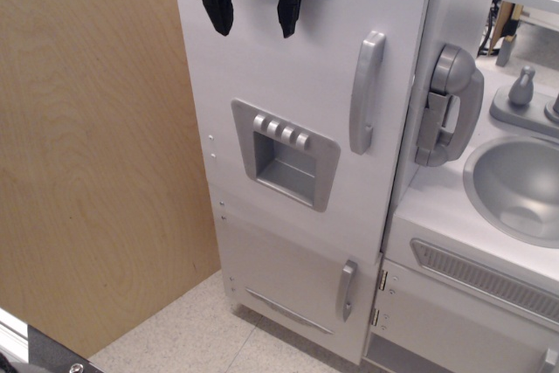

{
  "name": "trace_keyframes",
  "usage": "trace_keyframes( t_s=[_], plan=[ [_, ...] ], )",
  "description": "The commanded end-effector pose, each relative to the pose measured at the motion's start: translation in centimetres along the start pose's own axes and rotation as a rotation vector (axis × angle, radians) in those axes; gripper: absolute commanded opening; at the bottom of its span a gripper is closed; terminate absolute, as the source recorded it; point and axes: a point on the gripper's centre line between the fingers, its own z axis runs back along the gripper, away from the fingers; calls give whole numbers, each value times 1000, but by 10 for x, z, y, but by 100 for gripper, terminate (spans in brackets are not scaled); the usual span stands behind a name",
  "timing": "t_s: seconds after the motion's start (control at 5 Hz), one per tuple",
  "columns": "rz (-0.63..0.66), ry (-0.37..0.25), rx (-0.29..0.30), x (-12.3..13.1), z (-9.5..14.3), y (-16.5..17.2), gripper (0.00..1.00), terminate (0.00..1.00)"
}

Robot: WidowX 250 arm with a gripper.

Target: Close fridge

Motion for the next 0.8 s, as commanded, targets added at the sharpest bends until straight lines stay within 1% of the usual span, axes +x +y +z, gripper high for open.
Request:
trace_keyframes(
  t_s=[0.0, 0.2, 0.4, 0.6],
  plan=[
    [2, -62, -13, 14, 20, -5, 100, 0],
    [0, -61, -11, 12, 20, -5, 100, 0],
    [-34, -62, -6, -1, 20, -1, 100, 0],
    [-86, -48, 6, -25, 23, 9, 100, 0]
  ],
)
